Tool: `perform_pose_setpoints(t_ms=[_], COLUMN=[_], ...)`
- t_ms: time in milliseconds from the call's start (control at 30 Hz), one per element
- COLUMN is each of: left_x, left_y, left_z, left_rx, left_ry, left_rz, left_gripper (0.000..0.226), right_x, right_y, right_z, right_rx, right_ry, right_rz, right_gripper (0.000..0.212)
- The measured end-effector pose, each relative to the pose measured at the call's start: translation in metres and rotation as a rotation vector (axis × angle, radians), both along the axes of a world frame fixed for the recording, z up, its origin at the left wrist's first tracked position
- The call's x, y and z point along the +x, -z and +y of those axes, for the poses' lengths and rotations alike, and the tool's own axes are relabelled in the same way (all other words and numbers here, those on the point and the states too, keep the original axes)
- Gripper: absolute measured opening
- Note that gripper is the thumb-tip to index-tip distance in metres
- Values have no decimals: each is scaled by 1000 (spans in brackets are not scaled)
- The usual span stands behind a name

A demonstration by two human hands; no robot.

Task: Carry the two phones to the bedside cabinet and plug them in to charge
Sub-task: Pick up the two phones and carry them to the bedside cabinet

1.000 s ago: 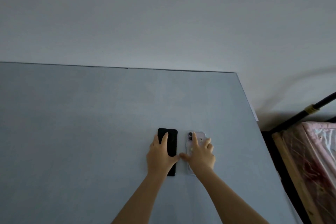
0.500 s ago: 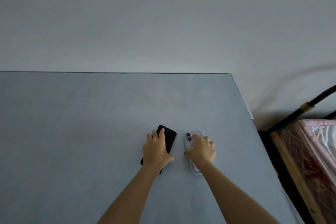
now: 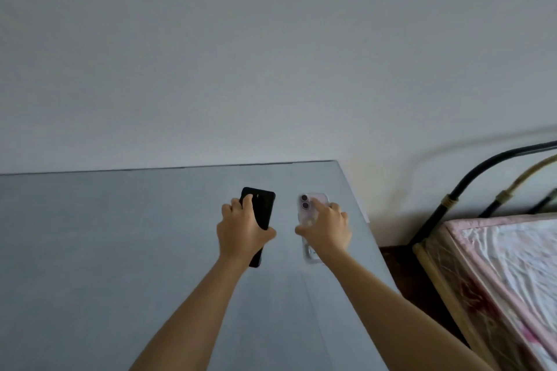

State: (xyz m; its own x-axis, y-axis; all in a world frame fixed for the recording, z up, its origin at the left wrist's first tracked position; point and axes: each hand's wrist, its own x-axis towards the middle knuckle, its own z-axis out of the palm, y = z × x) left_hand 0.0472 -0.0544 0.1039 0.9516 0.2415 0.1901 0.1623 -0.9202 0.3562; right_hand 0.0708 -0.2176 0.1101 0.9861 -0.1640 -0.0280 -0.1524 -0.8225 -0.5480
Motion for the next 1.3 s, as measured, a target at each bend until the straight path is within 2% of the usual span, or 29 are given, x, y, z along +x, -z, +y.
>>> perform_pose_setpoints(t_ms=[300, 400, 600, 900, 1300], left_x=[1, 1, 1, -33, -143], left_y=[-82, -106, -141, -155, -154], left_z=[-47, -61, -93, -150, -280], left_rx=[21, 28, 17, 32, 6], left_ry=[107, 157, 301, 588, 1010], left_rz=[-148, -208, -287, -308, -328], left_gripper=[84, 84, 86, 87, 94], right_x=[-15, -25, -53, -136, -316], right_y=[-85, -107, -143, -159, -168], right_z=[-57, -73, -108, -151, -232], right_rx=[42, 62, 61, 11, -61], right_ry=[79, 112, 252, 512, 932], right_rz=[-164, -225, -334, -411, -450], right_gripper=[61, 65, 66, 70, 57])
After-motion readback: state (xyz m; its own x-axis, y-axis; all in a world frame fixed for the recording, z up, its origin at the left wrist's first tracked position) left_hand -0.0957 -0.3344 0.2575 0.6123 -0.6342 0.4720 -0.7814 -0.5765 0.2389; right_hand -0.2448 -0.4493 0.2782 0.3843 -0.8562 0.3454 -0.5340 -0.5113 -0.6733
